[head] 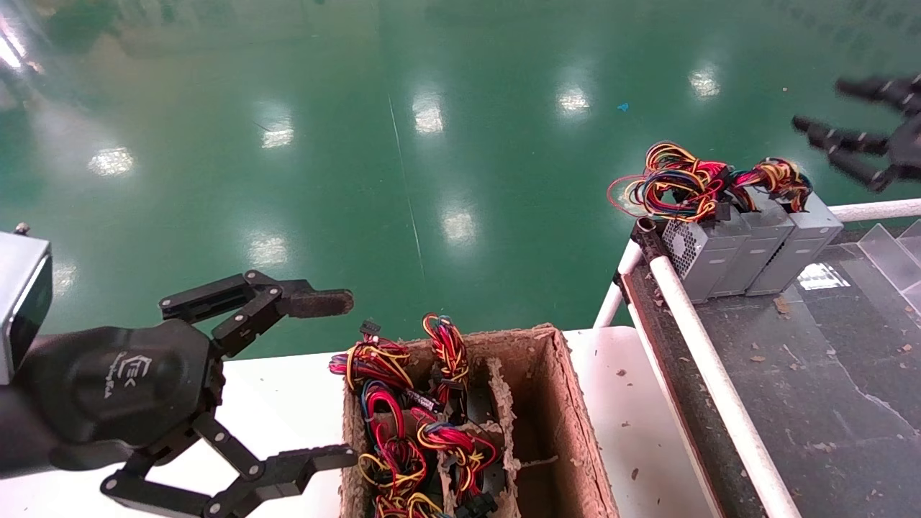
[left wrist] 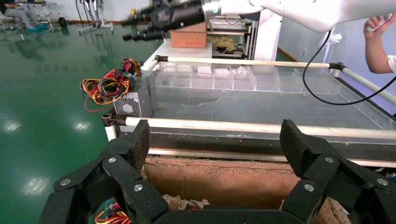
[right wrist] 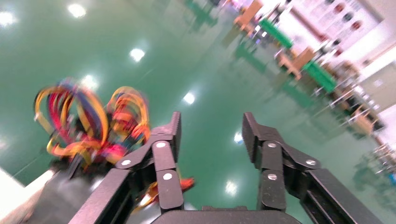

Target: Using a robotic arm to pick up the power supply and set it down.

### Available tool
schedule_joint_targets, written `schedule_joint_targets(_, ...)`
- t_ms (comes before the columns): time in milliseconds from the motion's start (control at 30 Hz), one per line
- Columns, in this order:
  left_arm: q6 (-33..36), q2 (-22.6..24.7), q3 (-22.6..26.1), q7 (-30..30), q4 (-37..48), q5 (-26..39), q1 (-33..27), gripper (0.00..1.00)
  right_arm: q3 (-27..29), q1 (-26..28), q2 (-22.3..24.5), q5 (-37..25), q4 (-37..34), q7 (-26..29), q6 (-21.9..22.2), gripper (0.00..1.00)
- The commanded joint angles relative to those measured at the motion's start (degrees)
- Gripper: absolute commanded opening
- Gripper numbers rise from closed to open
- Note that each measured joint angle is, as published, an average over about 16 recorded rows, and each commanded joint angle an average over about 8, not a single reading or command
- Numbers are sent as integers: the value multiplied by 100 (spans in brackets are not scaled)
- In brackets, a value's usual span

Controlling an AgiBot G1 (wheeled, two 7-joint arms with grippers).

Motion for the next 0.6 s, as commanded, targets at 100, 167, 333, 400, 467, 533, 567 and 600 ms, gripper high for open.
schedule_joint_targets(100, 0, 0, 0, 0, 1, 0, 0, 100, 37, -28, 39, 141, 106, 49, -93, 100)
schedule_joint_targets(167, 0, 0, 1, 1, 2, 0, 0, 100, 21, -86, 51, 237, 204, 131, -186, 100)
schedule_joint_targets(333, 0, 0, 1, 1, 3, -1, 0, 100, -20, -251, 82, 494, 474, 352, -434, 100)
schedule_joint_targets(400, 0, 0, 1, 1, 3, -1, 0, 100, -36, -318, 95, 598, 584, 442, -535, 100)
schedule_joint_targets(467, 0, 0, 2, 1, 3, -1, -1, 100, -53, -384, 108, 701, 691, 530, -634, 100)
schedule_joint_targets(533, 0, -1, 2, 1, 3, -1, -1, 100, -69, -449, 120, 803, 798, 618, -733, 100)
schedule_joint_targets(567, 0, -1, 2, 2, 3, -1, -1, 100, -77, -483, 127, 855, 853, 663, -784, 100)
schedule_joint_targets(600, 0, -1, 2, 2, 3, -1, -1, 100, -86, -516, 133, 907, 908, 708, -834, 100)
